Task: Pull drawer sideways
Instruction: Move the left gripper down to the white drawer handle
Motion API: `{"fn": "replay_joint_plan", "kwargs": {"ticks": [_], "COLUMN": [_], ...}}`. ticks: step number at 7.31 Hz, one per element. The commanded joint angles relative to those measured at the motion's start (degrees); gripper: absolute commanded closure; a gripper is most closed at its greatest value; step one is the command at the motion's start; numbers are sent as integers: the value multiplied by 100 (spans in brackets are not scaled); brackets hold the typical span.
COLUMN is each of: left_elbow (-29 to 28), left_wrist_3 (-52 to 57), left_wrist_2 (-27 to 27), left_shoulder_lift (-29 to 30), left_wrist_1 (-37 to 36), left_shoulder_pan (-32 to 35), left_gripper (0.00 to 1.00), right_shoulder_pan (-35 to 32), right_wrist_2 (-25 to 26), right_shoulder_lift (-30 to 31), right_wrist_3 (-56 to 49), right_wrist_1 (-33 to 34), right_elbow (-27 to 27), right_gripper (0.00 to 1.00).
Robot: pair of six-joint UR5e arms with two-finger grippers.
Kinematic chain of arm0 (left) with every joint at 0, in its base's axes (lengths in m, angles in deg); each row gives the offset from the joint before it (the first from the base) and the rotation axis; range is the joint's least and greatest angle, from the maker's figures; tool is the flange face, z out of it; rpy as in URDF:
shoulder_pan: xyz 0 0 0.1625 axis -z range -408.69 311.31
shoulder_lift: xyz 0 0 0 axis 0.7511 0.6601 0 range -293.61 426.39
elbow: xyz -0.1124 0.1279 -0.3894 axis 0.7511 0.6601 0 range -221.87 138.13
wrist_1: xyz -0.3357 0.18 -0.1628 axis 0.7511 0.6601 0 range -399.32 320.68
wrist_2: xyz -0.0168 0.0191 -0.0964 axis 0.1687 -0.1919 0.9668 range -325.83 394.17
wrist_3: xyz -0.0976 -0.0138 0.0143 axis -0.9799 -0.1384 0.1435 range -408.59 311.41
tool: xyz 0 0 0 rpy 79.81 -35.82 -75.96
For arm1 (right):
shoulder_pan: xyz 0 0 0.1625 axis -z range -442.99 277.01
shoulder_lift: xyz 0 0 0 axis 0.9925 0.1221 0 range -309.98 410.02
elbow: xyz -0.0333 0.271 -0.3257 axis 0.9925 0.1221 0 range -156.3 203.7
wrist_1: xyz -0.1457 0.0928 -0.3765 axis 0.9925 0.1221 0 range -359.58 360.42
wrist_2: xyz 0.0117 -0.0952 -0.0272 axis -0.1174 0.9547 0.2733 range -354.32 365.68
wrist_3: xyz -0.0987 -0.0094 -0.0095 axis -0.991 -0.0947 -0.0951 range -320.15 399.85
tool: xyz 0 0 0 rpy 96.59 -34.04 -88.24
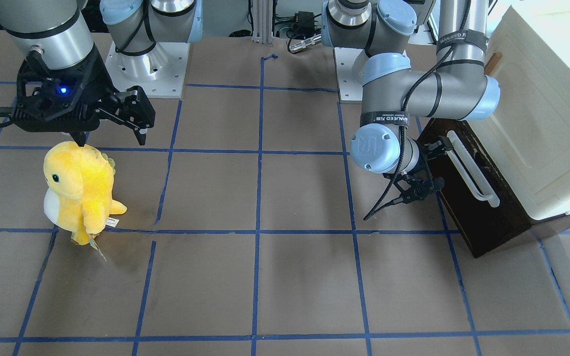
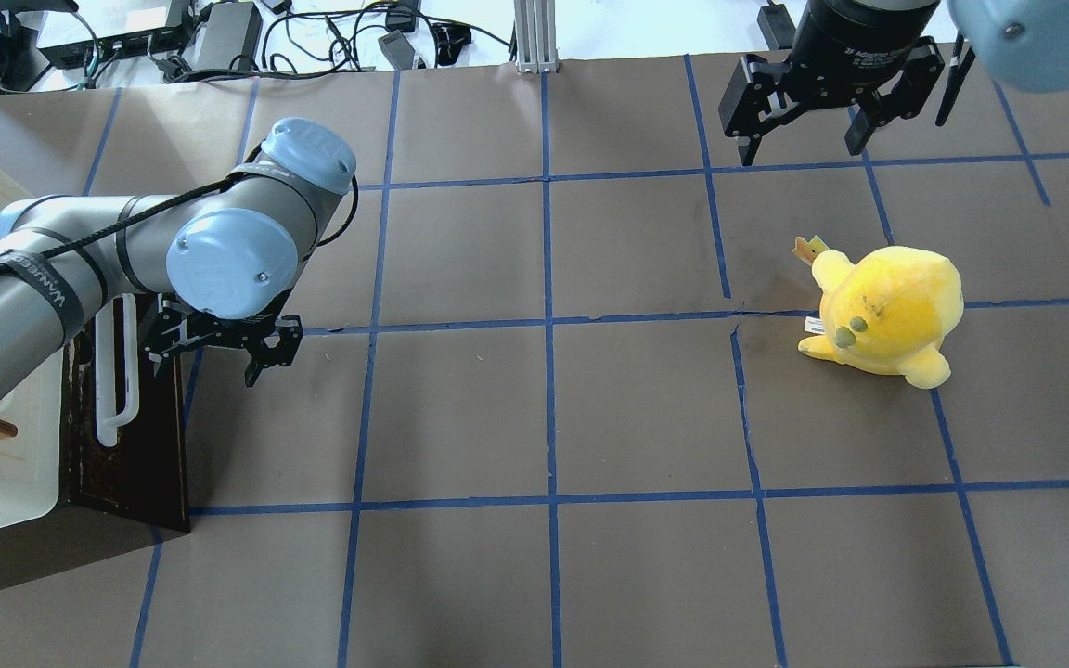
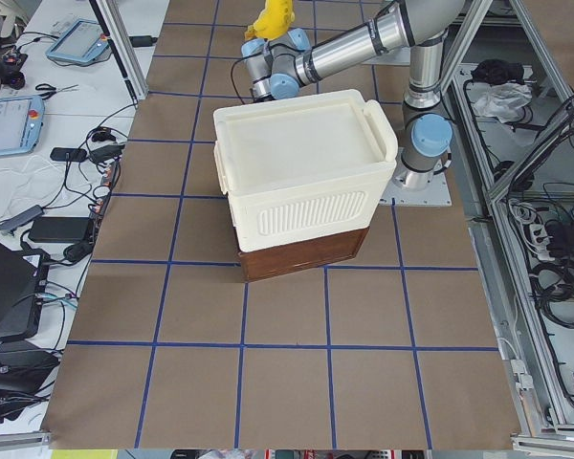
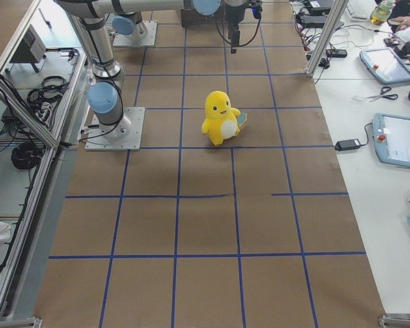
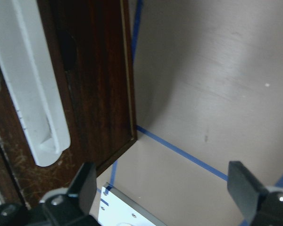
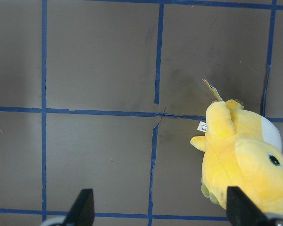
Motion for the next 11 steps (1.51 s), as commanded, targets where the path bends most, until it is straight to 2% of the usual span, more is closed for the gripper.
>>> {"fn": "replay_joint_plan", "kwargs": {"ticks": [1, 4, 11], "left_elbow": [30, 239, 267], "left_wrist_3": [315, 369, 536], "left_wrist_2": [-483, -1211, -1469], "left_shoulder_lift": [0, 87, 316], "left_wrist_1": [4, 65, 206], "left_shoulder_pan": [0, -35, -44], "left_gripper": [3, 6, 10], "right_shoulder_pan": [0, 0, 0], "right_wrist_2": [0, 0, 0], "right_shoulder_lift": [0, 0, 0], "right_wrist_3": [0, 0, 0], "right_wrist_1": [0, 0, 0], "right_elbow": [0, 0, 0], "right_gripper": [0, 0, 0]}}
